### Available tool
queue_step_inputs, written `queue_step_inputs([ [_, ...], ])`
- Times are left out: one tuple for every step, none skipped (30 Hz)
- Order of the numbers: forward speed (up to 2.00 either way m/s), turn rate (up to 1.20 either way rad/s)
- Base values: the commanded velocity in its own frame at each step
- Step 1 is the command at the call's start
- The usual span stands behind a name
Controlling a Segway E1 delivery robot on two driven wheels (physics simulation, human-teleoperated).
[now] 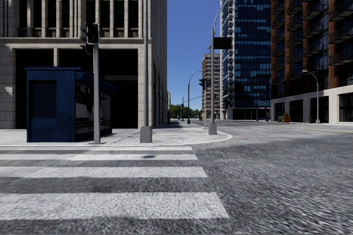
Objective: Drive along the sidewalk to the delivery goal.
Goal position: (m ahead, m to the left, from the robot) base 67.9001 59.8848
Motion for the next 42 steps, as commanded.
queue_step_inputs([
  [2.00, 0.00],
  [2.00, 0.00],
  [2.00, 0.00],
  [2.00, 0.00],
  [2.00, 0.00],
  [2.00, 0.00],
  [2.00, 0.00],
  [2.00, 0.00],
  [2.00, 0.00],
  [2.00, 0.00],
  [2.00, 0.00],
  [2.00, 0.00],
  [2.00, 0.00],
  [2.00, 0.00],
  [2.00, 0.00],
  [2.00, 0.00],
  [2.00, 0.00],
  [2.00, 0.00],
  [2.00, 0.00],
  [2.00, 0.00],
  [2.00, 0.00],
  [2.00, 0.00],
  [2.00, 0.00],
  [2.00, 0.00],
  [2.00, 0.00],
  [2.00, 0.00],
  [2.00, 0.00],
  [2.00, 0.00],
  [2.00, 0.00],
  [2.00, 0.00],
  [2.00, 0.00],
  [2.00, 0.00],
  [2.00, 0.00],
  [2.00, 0.01],
  [2.00, 0.03],
  [2.00, 0.06],
  [2.00, 0.09],
  [2.00, 0.09],
  [2.00, 0.13],
  [2.00, 0.15],
  [2.00, 0.16],
  [2.00, 0.16],
])
